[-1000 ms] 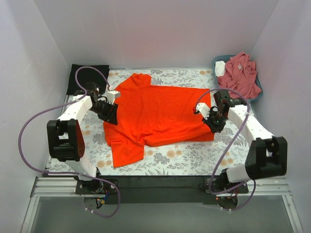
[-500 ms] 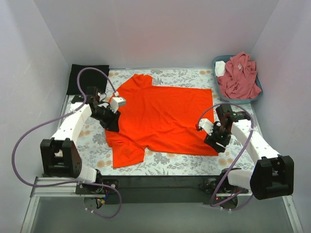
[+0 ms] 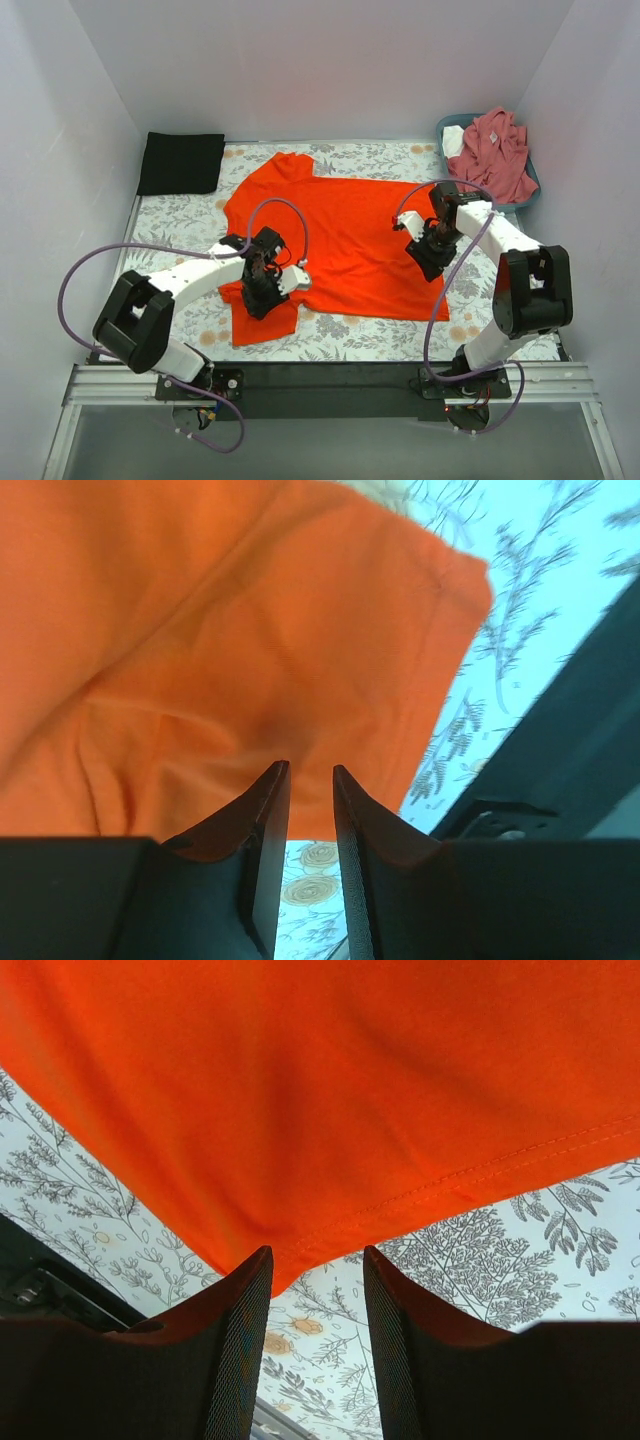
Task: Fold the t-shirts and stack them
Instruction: Flatten the tshirt out, then fold the tshirt
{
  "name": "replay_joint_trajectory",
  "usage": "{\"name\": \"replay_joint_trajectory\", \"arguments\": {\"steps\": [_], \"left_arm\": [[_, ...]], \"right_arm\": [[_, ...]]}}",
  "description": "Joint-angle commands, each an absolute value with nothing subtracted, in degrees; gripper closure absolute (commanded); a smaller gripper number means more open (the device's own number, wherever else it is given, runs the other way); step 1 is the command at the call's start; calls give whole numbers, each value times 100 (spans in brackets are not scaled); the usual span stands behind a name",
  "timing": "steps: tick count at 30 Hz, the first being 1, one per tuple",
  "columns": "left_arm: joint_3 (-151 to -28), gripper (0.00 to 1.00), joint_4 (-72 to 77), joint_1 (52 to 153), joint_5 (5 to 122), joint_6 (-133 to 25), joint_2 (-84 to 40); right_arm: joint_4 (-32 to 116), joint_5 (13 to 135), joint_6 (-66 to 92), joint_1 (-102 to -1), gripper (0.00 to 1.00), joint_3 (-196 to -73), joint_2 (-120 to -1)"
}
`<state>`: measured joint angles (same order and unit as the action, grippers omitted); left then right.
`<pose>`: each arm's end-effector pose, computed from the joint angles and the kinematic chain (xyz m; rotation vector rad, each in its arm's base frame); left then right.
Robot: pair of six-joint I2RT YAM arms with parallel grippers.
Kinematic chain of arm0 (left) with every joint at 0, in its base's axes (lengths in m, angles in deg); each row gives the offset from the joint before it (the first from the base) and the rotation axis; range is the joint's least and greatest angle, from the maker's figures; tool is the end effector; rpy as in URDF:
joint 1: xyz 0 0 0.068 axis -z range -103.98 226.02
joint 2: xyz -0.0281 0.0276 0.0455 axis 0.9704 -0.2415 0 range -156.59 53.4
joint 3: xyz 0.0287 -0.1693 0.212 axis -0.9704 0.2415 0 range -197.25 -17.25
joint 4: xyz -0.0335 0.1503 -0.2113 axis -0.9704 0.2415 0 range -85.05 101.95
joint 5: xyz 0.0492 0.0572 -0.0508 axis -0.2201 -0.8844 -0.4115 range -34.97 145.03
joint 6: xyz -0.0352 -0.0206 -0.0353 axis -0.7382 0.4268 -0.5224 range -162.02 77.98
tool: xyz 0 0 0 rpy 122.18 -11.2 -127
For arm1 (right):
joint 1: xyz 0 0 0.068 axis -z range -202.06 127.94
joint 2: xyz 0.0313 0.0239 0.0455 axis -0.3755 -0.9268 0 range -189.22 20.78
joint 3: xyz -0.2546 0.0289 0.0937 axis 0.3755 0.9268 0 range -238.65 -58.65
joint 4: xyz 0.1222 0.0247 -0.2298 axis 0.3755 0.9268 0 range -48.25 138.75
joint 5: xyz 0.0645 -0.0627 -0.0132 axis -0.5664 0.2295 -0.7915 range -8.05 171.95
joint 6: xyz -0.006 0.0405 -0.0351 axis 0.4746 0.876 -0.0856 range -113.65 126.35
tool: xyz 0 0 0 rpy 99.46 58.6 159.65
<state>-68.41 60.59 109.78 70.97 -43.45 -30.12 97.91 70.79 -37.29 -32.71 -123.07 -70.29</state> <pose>0.1884 -0.1376 0.1871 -0.8594 -2.9382 0.4249 0.2784 0.0593 0.2131 -1.3657 2.6239 0.2242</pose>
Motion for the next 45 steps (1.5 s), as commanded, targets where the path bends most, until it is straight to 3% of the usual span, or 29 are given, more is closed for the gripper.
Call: {"name": "replay_joint_trajectory", "arguments": {"steps": [1, 8, 16, 18, 20, 22, 25, 33, 45], "left_arm": [[-6542, 77, 5716, 11389, 6269, -4413, -3132], [-6357, 76, 6392, 11636, 6512, -4037, -3150], [-7338, 76, 7281, 11550, 7392, -3841, -2518], [-7761, 76, 7054, 11182, 7454, -4113, -2499], [-8472, 76, 6597, 10076, 7550, -4167, -2762], [-9305, 75, 6350, 8841, 8024, -4438, -3499], [-9845, 73, 6157, 8088, 8184, -4623, -4422], [-9347, 71, 5339, 7638, 7762, -5248, -5321], [-7843, 71, 4925, 7058, 7199, -4993, -4513]], "right_arm": [[9616, 7149, -3479, -3296, 52, -12500, -7211], [9572, 7271, -3461, -3278, 52, -12615, -7528], [9414, 7544, -3540, -3260, 51, -12570, -7520], [9326, 7518, -3470, -3260, 51, -12632, -7519], [9221, 7509, -3321, -3252, 51, -12720, -7563], [9098, 7509, -3224, -3252, 52, -12781, -7712], [8914, 7527, -3066, -3260, 52, -12896, -7932], [8676, 7799, -3012, -3260, 52, -13168, -8565], [8359, 8168, -3276, -3225, 51, -12685, -8319]]}}
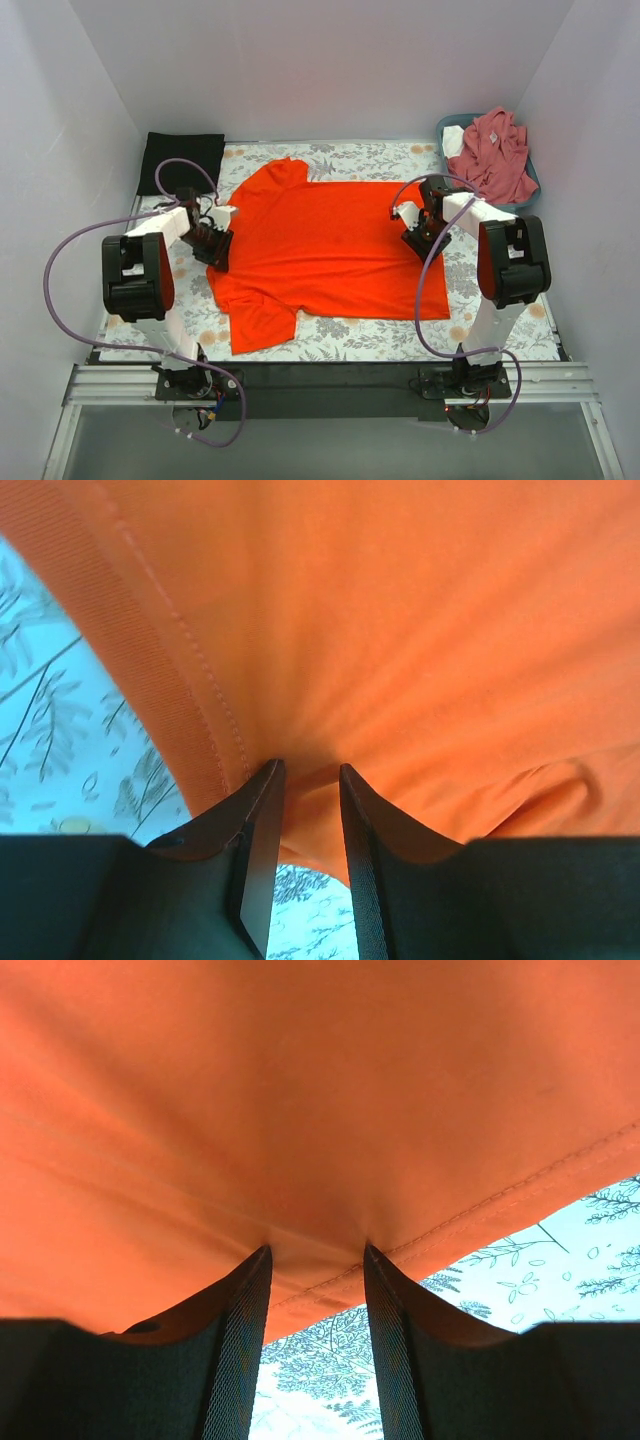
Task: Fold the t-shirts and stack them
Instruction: Fold the tshirt
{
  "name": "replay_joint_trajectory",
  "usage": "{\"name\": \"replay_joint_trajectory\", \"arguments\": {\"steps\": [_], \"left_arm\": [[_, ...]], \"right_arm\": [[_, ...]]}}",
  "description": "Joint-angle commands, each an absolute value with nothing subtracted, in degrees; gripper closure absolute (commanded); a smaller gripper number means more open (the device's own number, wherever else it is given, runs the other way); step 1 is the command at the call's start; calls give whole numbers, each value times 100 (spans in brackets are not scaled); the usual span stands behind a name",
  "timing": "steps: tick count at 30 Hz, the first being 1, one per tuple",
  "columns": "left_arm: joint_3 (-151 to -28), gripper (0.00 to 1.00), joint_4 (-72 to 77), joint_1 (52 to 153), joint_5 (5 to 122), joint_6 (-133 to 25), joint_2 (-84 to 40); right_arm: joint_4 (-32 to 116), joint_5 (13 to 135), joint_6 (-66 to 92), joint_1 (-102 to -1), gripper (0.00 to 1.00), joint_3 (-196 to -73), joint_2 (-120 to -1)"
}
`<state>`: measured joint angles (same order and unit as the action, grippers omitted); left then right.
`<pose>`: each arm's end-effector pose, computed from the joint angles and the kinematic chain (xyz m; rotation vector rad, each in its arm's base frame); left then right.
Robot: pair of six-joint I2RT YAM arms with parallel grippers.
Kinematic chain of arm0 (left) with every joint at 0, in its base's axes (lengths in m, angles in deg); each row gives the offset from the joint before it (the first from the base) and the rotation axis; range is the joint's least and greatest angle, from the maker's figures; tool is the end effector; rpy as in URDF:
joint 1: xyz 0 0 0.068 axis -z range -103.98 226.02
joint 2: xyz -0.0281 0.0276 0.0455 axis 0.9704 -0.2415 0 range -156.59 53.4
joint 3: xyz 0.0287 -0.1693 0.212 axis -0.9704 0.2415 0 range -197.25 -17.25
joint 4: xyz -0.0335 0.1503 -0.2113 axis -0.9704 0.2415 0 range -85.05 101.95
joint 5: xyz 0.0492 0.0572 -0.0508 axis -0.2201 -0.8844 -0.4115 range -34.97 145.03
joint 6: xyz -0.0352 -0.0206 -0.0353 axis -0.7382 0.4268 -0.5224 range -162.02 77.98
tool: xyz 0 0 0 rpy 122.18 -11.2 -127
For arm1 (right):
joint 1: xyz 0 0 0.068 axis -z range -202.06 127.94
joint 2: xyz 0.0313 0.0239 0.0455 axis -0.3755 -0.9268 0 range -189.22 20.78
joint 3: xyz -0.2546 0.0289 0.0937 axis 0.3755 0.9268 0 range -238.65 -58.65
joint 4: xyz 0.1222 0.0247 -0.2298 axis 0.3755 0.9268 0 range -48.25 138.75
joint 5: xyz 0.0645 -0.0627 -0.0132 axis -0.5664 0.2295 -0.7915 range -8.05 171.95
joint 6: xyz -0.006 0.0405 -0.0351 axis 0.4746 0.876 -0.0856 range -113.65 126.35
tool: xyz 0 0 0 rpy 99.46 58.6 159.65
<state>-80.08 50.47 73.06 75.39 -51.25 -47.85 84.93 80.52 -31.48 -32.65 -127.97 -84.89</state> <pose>0.3124 0.0038 0.1603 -0.2910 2.9933 -0.5481 0.3382 0.0641 0.1630 -1.2161 2.6964 -0.0281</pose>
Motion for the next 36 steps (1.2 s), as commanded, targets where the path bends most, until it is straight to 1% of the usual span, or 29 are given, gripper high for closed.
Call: {"name": "replay_joint_trajectory", "arguments": {"steps": [1, 5, 7, 11, 12, 13, 14, 15, 17, 18, 20, 21, 25, 26, 30, 32, 36], "left_arm": [[-7834, 71, 4986, 6944, 7217, -4941, -4486], [-7904, 71, 5381, 6864, 7427, -4713, -4267], [-7991, 69, 5696, 6864, 7646, -4615, -4100], [-9009, 61, 6120, 6829, 8287, -4755, -4151], [-9716, 57, 6147, 6829, 8411, -4999, -4256], [-10080, 55, 6147, 6829, 8577, -5158, -4388], [-10440, 54, 6147, 6829, 8979, -5351, -4772], [-11210, 52, 6025, 6829, 9114, -5666, -4967], [-11873, 49, 5709, 6838, 9412, -6212, -5607], [-12434, 47, 5403, 6846, 9475, -6650, -5854], [-12947, 46, 5050, 6899, 9379, -7065, -6294], [-13123, 46, 4718, 6917, 9213, -7285, -6731], [-14281, 45, 4345, 7004, 9027, -7997, -7779], [-14441, 45, 4310, 7013, 9010, -8060, -7956], [-14610, 45, 3889, 7101, 8983, -8289, -8449], [-14549, 45, 3792, 7154, 8948, -8315, -8563], [-14329, 45, 3563, 7321, 8861, -8271, -8634]], "right_arm": [[8359, 8316, -3294, -3225, 51, -12694, -8337], [8473, 8239, -3337, -3260, 52, -12616, -8355], [8656, 7950, -3390, -3295, 52, -12518, -8118], [8851, 7213, -3303, -3147, 49, -12903, -7407], [8851, 6993, -3129, -3077, 46, -13366, -7301], [8851, 6939, -3066, -2971, 46, -13605, -7317], [8842, 6912, -3005, -2918, 46, -13895, -7457], [8825, 6842, -2960, -2874, 46, -14324, -7536], [8781, 6920, -2881, -2777, 46, -14783, -7947], [8772, 6938, -2846, -2768, 46, -14994, -8116], [8711, 7008, -2802, -2716, 47, -15592, -8650], [8606, 7060, -2776, -2681, 48, -15820, -8836], [8438, 7088, -2468, -2514, 49, -16884, -9829], [8429, 7061, -2424, -2505, 50, -17321, -10205], [8368, 7131, -2362, -2505, 51, -18220, -11007], [8315, 7280, -2362, -2496, 51, -18502, -11341], [8025, 7377, -2135, -2408, 50, -18442, -11545]]}}
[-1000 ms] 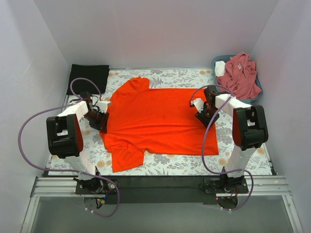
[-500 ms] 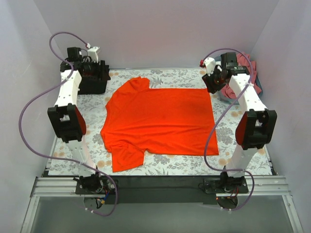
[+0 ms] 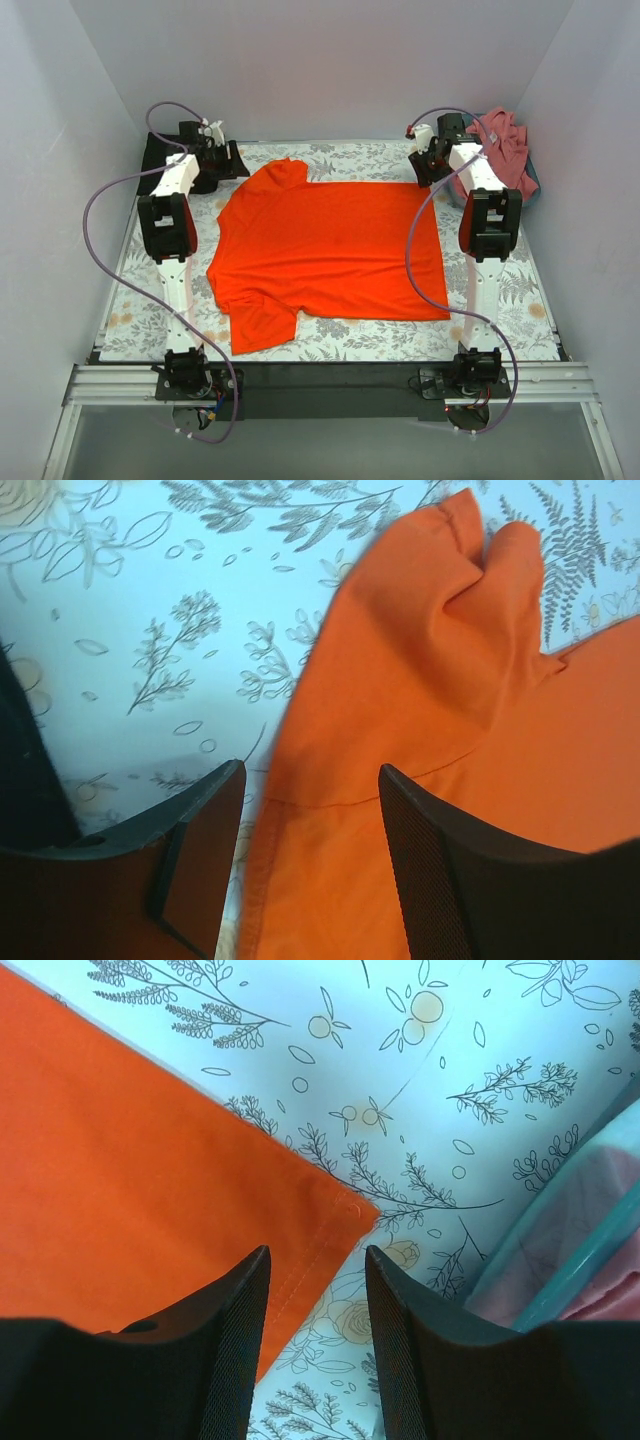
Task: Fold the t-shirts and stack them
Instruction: Fold the tshirt
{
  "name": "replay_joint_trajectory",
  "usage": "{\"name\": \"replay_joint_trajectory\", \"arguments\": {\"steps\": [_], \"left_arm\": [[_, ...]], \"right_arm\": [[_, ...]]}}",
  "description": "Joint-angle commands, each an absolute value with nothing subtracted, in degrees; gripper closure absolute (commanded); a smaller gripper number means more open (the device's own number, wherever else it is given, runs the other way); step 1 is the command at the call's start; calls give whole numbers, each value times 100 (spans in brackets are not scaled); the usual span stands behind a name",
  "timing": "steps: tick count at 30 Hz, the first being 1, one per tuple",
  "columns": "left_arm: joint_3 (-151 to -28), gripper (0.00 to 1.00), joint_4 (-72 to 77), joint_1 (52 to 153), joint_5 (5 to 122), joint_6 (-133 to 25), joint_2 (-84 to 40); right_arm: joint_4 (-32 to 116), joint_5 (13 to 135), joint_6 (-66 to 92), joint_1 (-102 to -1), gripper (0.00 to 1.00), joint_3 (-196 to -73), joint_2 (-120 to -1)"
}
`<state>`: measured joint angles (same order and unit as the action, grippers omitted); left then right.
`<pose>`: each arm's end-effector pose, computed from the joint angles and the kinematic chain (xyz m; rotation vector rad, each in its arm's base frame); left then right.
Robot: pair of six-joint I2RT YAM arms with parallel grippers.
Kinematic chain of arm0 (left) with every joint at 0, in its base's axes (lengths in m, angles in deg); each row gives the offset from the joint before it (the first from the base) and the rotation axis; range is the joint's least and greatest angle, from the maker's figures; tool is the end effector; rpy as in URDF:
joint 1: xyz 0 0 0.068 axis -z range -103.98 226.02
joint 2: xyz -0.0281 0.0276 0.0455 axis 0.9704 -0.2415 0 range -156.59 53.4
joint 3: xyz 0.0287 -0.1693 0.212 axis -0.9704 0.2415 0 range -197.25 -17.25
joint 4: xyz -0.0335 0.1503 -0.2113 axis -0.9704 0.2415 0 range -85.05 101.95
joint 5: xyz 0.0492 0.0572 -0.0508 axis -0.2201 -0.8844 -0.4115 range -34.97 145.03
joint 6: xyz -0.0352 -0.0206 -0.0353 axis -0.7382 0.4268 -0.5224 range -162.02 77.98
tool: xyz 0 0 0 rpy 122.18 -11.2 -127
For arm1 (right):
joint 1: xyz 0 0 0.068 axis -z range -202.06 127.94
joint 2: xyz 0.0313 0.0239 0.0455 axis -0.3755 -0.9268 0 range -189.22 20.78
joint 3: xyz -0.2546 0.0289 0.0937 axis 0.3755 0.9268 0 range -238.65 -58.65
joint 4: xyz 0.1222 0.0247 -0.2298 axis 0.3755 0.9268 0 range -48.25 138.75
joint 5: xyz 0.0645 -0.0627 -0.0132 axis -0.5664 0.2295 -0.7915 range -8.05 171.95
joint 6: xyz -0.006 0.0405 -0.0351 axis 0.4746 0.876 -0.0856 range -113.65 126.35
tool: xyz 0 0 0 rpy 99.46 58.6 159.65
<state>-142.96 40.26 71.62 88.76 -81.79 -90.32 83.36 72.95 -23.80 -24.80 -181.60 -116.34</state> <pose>0.5463 0.0223 0.1678 -0.7170 2.4446 -0.9875 0.5263 0.0308 0.2011 -0.7737 2.4051 0.0089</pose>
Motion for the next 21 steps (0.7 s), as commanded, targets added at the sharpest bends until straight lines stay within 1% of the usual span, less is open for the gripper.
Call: {"name": "replay_joint_trajectory", "arguments": {"steps": [1, 4, 8, 11, 16, 21], "left_arm": [[-14294, 45, 3545, 7338, 8860, -8245, -8652], [-14180, 45, 3475, 7418, 8825, -8192, -8687], [-14206, 45, 3431, 7444, 8799, -8236, -8739], [-14293, 44, 3414, 7444, 8781, -8280, -8783], [-14478, 42, 3334, 7497, 8676, -8359, -8889], [-14540, 41, 3334, 7523, 8579, -8342, -8951]], "right_arm": [[7964, 7377, -2082, -2399, 50, -18381, -11562], [7586, 7483, -1880, -2373, 51, -18029, -11510], [7550, 7422, -1809, -2373, 53, -17950, -11641], [7550, 7413, -1791, -2355, 56, -17923, -11755], [7550, 7369, -1686, -2285, 56, -17906, -11879], [7550, 7342, -1712, -2302, 53, -17546, -11862]]}}
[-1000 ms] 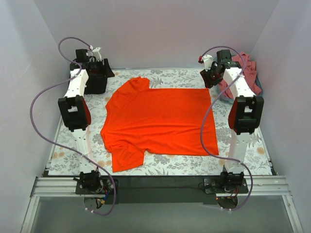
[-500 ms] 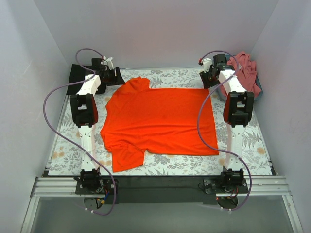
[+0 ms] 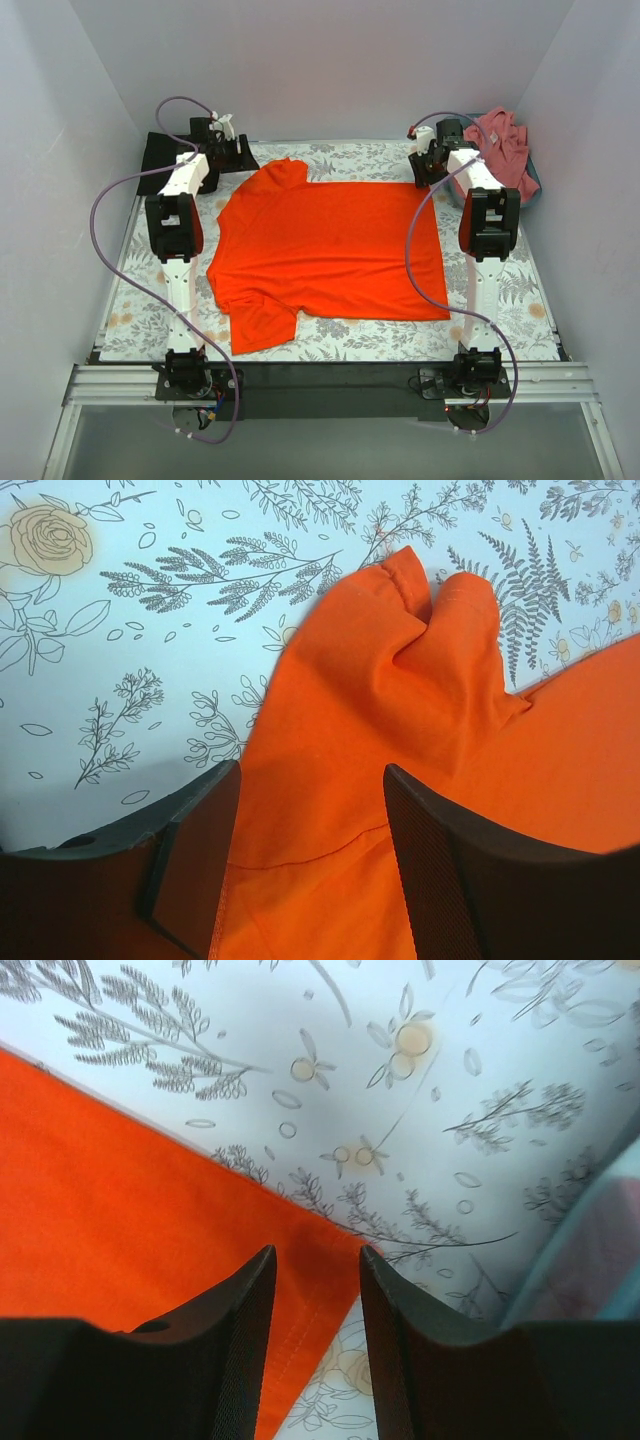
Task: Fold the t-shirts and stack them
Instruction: Fold the tshirt
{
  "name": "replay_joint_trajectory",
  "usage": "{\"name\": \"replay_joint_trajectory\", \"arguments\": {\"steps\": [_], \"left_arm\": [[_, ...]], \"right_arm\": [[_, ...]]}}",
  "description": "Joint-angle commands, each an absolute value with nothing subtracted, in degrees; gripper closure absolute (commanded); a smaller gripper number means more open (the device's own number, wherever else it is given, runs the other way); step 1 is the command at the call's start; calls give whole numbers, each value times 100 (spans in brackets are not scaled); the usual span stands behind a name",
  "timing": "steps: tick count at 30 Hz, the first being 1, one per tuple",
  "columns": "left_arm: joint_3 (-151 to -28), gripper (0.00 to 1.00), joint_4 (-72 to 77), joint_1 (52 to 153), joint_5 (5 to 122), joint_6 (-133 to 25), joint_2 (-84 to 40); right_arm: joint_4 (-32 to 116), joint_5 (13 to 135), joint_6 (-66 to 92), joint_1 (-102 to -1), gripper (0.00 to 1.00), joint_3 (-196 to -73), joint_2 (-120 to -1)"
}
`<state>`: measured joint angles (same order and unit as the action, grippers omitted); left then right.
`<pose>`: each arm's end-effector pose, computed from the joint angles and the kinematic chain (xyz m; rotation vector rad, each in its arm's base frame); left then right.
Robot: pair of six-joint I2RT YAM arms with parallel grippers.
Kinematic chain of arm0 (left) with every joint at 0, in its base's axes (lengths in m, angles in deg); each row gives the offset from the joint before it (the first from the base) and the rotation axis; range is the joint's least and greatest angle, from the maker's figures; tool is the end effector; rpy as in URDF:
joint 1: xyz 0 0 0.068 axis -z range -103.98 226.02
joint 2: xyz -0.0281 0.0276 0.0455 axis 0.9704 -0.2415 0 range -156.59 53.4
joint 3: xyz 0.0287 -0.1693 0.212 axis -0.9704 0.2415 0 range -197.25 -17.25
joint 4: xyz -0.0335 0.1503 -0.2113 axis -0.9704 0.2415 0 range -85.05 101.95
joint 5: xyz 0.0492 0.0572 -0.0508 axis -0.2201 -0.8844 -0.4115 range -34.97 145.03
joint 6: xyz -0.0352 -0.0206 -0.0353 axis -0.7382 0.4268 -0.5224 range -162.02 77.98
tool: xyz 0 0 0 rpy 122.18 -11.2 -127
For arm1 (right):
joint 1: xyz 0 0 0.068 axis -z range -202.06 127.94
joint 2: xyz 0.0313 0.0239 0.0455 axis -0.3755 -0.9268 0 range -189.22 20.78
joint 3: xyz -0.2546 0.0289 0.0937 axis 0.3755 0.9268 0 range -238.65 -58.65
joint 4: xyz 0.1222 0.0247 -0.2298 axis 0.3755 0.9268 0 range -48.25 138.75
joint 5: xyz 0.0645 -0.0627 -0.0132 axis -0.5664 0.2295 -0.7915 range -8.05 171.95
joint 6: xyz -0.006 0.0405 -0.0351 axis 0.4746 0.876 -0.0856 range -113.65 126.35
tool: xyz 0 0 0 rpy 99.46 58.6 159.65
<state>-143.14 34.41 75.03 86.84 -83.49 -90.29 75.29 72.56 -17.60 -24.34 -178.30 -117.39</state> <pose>0.5554 -0.0091 0.1754 -0.6327 2.3830 -0.9870 0.5346 0.0271 0.1826 -0.6263 2.3818 0.0395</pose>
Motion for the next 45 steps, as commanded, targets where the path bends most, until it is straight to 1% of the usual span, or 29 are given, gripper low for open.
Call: {"name": "replay_joint_trajectory", "arguments": {"steps": [1, 3, 8, 10, 11, 13, 14, 16, 18, 26, 28, 31, 34, 37, 38, 39, 40, 41, 45], "left_arm": [[-14540, 41, 3326, 7523, 8570, -8333, -8959], [-14531, 41, 3317, 7706, 8553, -8333, -8951], [-14513, 41, 3282, 7752, 8404, -8350, -9003], [-14566, 41, 3220, 7761, 8368, -8368, -9056], [-14627, 40, 3203, 7761, 8333, -8394, -9091], [-14907, 39, 3194, 7769, 8236, -8517, -9257], [-14996, 39, 3194, 7769, 8219, -8552, -9328], [-15093, 41, 3194, 7839, 8219, -8500, -9442], [-15093, 42, 3246, 7979, 8096, -8290, -9495], [-15137, 40, 3185, 8103, 7227, -8122, -9715], [-15251, 40, 3176, 8112, 7217, -8078, -9829], [-15260, 43, 3272, 8217, 7225, -7736, -9943], [-15138, 49, 3404, 8410, 7147, -7333, -9979], [-15093, 63, 3405, 8516, 7023, -7190, -10014], [-15128, 79, 3413, 8525, 7015, -7208, -10031], [-15155, 88, 3405, 8525, 7006, -7225, -10049], [-15181, 95, 3387, 8525, 6910, -7243, -10058], [-15242, 100, 3370, 8516, 6874, -7260, -10049], [-15068, 100, 3002, 8438, 6883, -7409, -9664]], "right_arm": [[7550, 7351, -1729, -2302, 53, -17510, -11861], [7568, 7412, -1703, -2294, 53, -17440, -11879], [7559, 7465, -1694, -2294, 53, -17334, -11870], [7559, 7465, -1686, -2302, 55, -17343, -11870], [7568, 7465, -1712, -2302, 64, -17343, -11853], [7568, 7465, -1738, -2311, 73, -17369, -11844], [7559, 7457, -1773, -2320, 82, -17343, -11809], [7559, 7465, -1800, -2364, 89, -17334, -11782], [7550, 7491, -1861, -2408, 99, -17290, -11738], [7559, 7509, -1976, -2469, 99, -17264, -11668], [7559, 7518, -1984, -2469, 99, -17255, -11659], [7559, 7500, -2011, -2469, 99, -17255, -11642], [7568, 7483, -2020, -2469, 99, -17220, -11598], [7559, 7421, -2046, -2469, 99, -17150, -11528], [7576, 7404, -2055, -2469, 99, -17124, -11493], [7559, 7395, -2055, -2469, 99, -17106, -11475], [7568, 7386, -2063, -2469, 99, -17080, -11449], [7559, 7386, -2064, -2461, 99, -17062, -11396], [7550, 7369, -2107, -2469, 99, -17018, -11273]]}}
